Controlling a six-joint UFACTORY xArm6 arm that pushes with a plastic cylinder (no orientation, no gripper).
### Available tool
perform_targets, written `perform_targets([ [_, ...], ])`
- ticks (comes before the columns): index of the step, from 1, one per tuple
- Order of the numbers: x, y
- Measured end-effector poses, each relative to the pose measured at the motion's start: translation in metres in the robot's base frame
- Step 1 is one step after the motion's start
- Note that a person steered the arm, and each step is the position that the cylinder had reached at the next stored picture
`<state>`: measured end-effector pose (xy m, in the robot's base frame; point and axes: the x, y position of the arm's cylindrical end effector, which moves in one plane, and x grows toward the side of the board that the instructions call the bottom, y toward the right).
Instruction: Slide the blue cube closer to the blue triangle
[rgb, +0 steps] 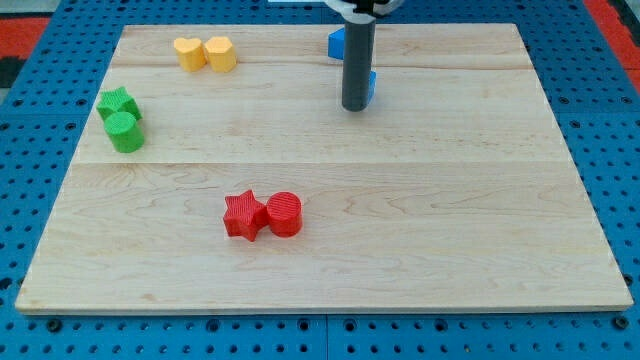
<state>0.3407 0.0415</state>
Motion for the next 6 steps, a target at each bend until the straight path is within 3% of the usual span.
perform_targets([
  [2, -0.032, 0.014],
  [5, -0.046, 0.075],
  [6, -0.057, 0.065],
])
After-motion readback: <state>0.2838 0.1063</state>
